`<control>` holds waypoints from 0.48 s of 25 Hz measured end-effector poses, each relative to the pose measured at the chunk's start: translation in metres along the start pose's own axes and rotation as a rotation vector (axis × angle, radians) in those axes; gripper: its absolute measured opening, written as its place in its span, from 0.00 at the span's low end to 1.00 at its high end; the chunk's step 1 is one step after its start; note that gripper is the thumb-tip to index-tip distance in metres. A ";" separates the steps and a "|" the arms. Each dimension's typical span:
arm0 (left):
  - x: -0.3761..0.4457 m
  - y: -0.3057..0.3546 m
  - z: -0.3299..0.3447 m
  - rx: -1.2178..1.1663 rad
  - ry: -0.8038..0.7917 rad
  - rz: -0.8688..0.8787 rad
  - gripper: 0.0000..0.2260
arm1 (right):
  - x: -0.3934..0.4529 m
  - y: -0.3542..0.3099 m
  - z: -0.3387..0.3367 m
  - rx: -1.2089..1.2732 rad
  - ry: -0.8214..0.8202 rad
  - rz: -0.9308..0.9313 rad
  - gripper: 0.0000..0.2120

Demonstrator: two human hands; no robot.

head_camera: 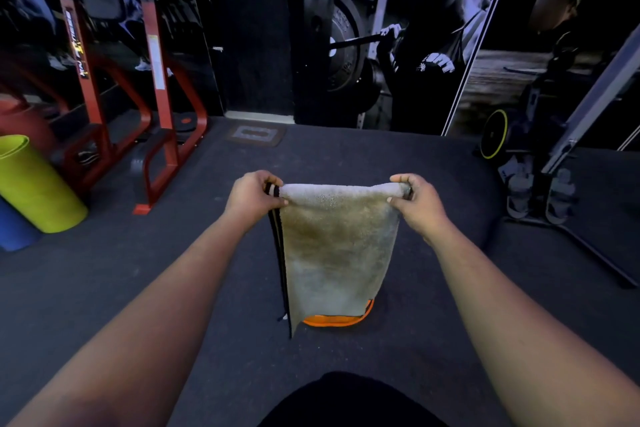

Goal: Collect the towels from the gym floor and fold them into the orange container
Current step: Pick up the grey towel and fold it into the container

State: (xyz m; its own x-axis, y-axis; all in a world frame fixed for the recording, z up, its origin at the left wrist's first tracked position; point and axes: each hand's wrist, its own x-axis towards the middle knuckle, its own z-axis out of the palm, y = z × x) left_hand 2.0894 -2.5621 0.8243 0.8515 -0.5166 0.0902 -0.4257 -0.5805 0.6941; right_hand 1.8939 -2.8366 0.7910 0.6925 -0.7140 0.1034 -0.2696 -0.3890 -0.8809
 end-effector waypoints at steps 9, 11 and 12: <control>-0.003 0.000 0.001 0.467 0.064 0.150 0.10 | -0.009 -0.014 -0.009 -0.587 0.128 -0.188 0.10; -0.002 -0.008 -0.005 0.032 -0.057 0.116 0.11 | -0.011 -0.015 -0.011 -0.445 0.131 -0.150 0.09; -0.004 -0.010 -0.009 -0.256 -0.108 0.070 0.11 | -0.012 -0.018 -0.014 -0.255 0.103 -0.115 0.08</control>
State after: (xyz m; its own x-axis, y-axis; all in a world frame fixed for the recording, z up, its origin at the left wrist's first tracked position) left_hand 2.0931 -2.5491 0.8232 0.7795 -0.6217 0.0771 -0.3790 -0.3701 0.8481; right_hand 1.8816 -2.8292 0.8120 0.6601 -0.7071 0.2536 -0.3619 -0.5952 -0.7175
